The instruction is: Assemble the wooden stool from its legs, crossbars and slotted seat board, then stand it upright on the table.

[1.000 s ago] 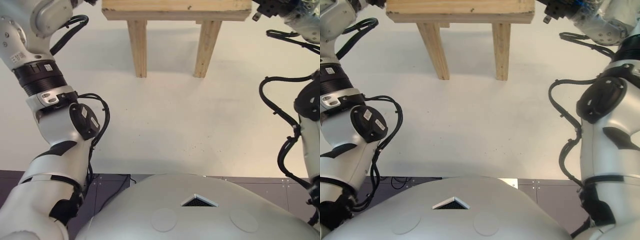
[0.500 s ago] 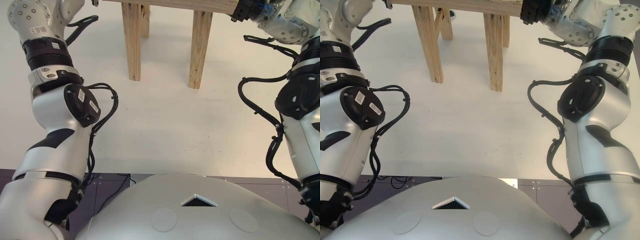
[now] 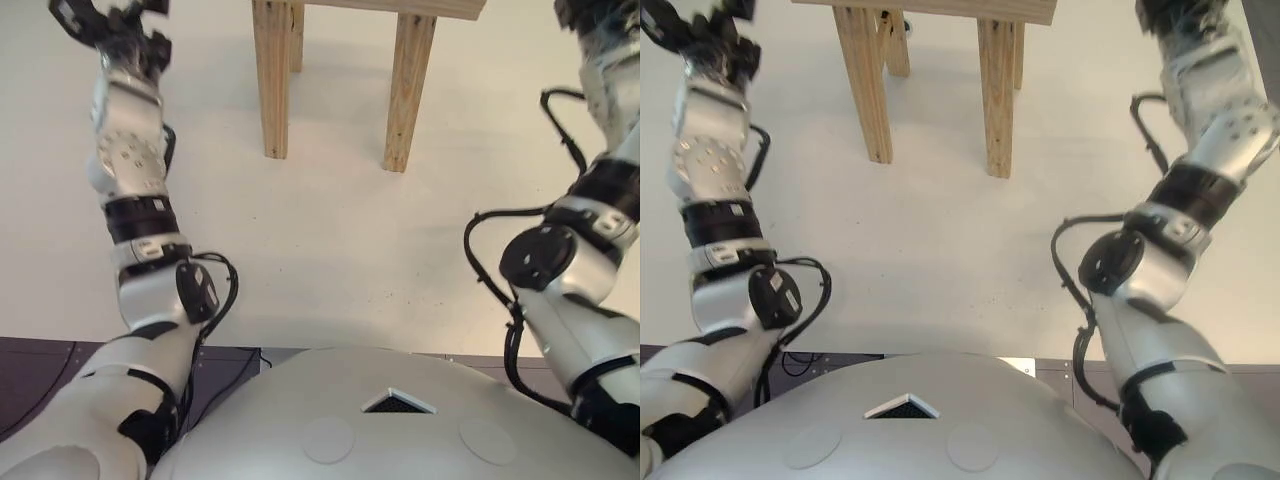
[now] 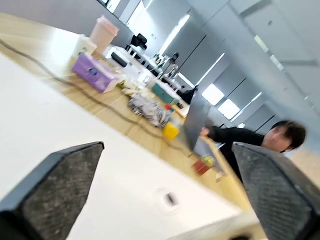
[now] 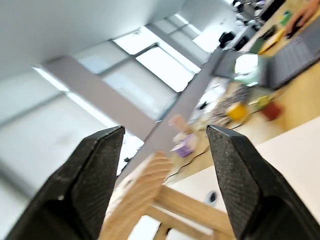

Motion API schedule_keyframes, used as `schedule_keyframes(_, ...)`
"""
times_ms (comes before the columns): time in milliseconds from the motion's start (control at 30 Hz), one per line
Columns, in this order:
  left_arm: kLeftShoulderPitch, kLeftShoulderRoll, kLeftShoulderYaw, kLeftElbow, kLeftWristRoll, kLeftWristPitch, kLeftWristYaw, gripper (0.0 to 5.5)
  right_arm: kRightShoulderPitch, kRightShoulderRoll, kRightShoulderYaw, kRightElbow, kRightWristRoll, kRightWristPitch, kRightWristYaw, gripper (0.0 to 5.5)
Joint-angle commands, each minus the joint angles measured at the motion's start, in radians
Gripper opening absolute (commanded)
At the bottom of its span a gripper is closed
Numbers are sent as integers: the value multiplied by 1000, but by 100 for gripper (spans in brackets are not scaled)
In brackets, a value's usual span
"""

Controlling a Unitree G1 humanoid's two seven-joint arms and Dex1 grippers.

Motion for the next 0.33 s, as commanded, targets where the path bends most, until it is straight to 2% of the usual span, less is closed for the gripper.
schedule_keyframes(33,233,-33,-57,-175,133,-69,5,412,250,84,245,-237,-308,-218,-134,234)
schedule_keyframes(100,309,-79,-68,-213,170,-96,33,380,368,108,389,-285,-464,-321,-172,198)
schedule_keyframes(167,345,-148,-76,-239,185,-107,80,353,441,141,468,-309,-528,-363,-196,169)
schedule_keyframes(333,332,-224,-168,-252,285,-159,85,279,449,128,494,-287,-569,-440,-202,89)
